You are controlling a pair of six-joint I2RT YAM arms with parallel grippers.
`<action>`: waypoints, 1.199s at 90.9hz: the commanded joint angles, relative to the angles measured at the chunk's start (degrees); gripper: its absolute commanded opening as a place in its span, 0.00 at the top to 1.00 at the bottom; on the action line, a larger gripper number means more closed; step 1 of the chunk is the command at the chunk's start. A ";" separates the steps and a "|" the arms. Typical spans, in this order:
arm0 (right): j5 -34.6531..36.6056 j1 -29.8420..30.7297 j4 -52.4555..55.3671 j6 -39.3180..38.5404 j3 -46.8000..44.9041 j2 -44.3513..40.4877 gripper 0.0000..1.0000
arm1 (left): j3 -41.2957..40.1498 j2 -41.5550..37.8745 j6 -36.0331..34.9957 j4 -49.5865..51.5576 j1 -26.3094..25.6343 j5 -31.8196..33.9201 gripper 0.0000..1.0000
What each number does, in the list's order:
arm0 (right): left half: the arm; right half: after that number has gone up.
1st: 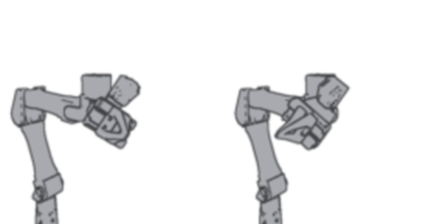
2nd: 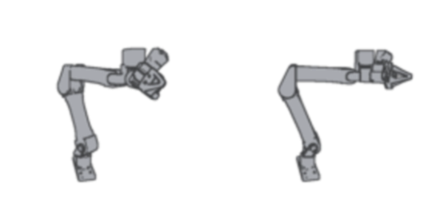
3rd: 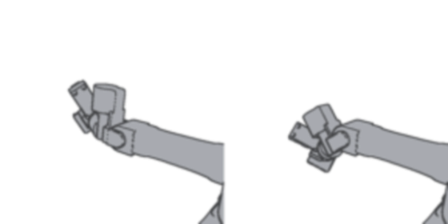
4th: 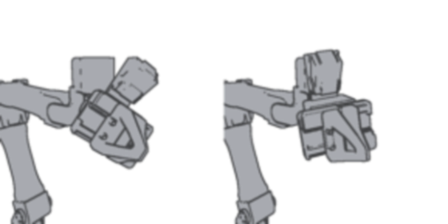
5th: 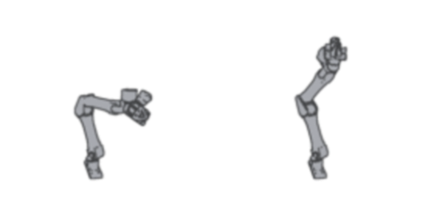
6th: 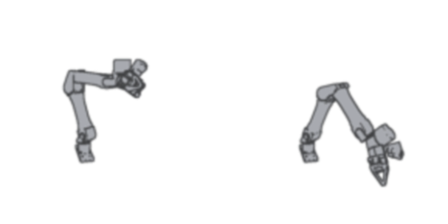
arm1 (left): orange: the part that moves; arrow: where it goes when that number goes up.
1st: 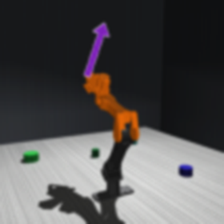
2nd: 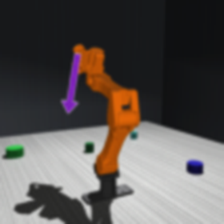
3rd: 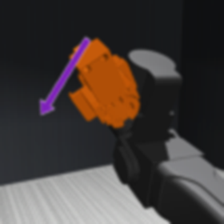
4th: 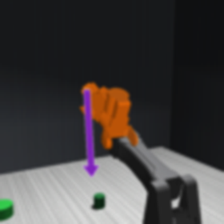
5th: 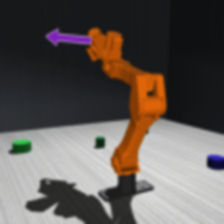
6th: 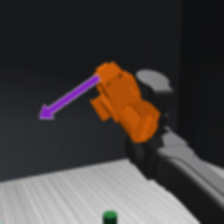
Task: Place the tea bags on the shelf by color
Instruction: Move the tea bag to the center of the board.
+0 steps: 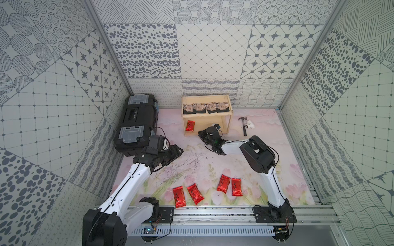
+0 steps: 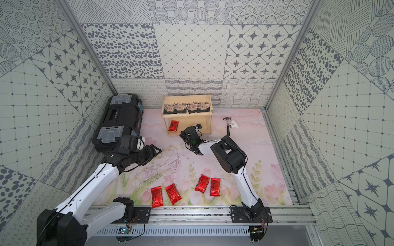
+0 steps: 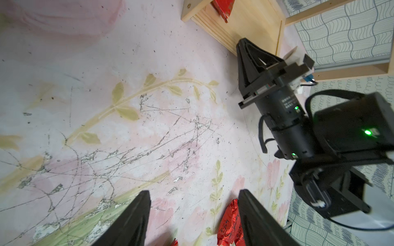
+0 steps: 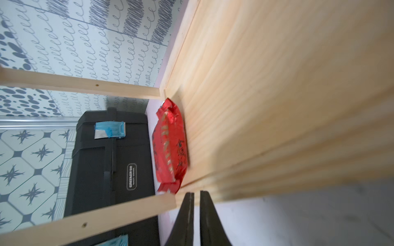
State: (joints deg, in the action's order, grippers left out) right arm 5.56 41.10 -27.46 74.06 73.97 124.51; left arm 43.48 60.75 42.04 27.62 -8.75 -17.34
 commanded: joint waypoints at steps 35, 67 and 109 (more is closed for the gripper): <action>17.71 16.58 63.58 -14.21 -16.65 -43.50 0.58 | -0.57 4.60 0.48 -5.27 -15.87 5.03 0.30; 10.56 27.18 76.62 -3.50 -18.57 -43.57 0.13 | 3.66 10.18 -1.61 -2.74 -18.66 6.43 0.29; 4.26 24.43 63.63 -4.90 -24.61 -39.45 0.07 | 2.61 8.91 -1.96 -2.30 -18.67 6.60 0.27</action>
State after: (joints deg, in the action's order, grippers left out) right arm 11.51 66.28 40.75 69.58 49.80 83.31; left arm 46.33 70.30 41.80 24.75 -27.31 -11.99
